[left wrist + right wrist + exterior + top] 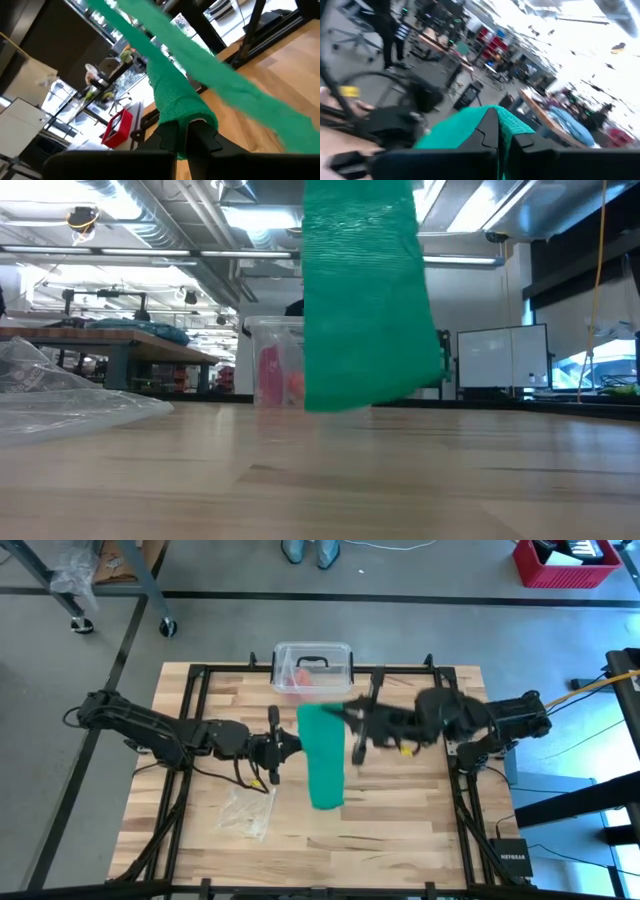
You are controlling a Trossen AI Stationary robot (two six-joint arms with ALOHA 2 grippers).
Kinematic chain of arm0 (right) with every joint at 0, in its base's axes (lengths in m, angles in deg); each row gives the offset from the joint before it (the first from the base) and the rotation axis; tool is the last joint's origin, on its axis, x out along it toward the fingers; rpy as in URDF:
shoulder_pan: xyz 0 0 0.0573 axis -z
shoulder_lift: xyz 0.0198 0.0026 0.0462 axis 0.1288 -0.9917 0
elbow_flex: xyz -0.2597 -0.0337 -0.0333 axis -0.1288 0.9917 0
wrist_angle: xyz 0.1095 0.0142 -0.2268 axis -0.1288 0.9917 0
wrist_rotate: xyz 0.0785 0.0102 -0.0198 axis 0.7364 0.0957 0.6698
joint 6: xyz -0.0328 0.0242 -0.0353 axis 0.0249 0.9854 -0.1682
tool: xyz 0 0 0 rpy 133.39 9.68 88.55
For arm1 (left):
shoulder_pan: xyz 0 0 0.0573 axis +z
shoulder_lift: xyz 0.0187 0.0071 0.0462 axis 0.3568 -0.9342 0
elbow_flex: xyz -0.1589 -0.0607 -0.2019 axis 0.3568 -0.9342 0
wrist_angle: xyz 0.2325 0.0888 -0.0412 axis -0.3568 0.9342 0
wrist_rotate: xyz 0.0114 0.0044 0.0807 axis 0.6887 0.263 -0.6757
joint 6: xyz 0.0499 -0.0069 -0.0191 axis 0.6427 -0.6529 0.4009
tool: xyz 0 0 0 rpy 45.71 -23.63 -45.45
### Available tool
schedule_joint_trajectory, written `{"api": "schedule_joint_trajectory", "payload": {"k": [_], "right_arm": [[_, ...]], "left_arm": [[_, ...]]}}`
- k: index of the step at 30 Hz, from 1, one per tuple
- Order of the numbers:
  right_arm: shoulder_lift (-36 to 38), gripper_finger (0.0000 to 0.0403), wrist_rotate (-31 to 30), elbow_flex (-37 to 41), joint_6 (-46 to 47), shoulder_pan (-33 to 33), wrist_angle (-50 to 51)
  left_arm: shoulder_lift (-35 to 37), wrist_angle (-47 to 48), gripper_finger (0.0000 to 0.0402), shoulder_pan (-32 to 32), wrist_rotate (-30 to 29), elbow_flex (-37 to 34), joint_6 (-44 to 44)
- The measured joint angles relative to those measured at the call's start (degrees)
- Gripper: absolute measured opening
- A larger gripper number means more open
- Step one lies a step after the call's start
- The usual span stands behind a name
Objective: Roll bandage
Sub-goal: Roll the green bandage
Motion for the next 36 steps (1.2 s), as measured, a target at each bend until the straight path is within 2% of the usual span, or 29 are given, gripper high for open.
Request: {"api": "schedule_joint_trajectory", "payload": {"k": [5, 12, 16, 22, 28, 32, 36], "right_arm": [[0.0, 0.0002, 5.45, -0.59, 5.89, 8.11, 3.08], [-1.39, 0.0014, 12.25, 0.33, 18.93, 17.86, 11.98], [-3.31, 0.0049, 12.36, 1.81, 24.86, 20.51, 15.92], [-6.6, 0.0131, 16.64, 3.82, 26.59, 21.87, 19.48], [-8.17, 0.0207, 17.39, 3.98, 28.8, 21.81, 26.4], [-7.71, 0.0232, 22.52, 3.98, 32.36, 21.81, 30.03], [-7.65, 0.0238, 25.4, 4.0, 36.21, 21.76, 31.71]], "left_arm": [[0.0, 0.22, 0.001, -1.21, 0.69, 0.0, 2.25], [-0.18, 0.57, 0.001, -1.75, 2.49, -0.16, 1.98], [-0.28, 1.27, 0.0011, -1.09, 3.22, -0.28, 0.6], [-0.28, 1.58, 0.0011, -1.15, 3.53, -0.33, -0.73], [-0.3, 1.97, 0.0011, -0.07, 3.07, -0.35, -1.64], [-0.28, 3.56, 0.0011, 1.71, 3.09, -0.35, -3.52], [-0.28, 4.52, 0.0011, 3.03, 3.07, -0.35, -4.71]]}}
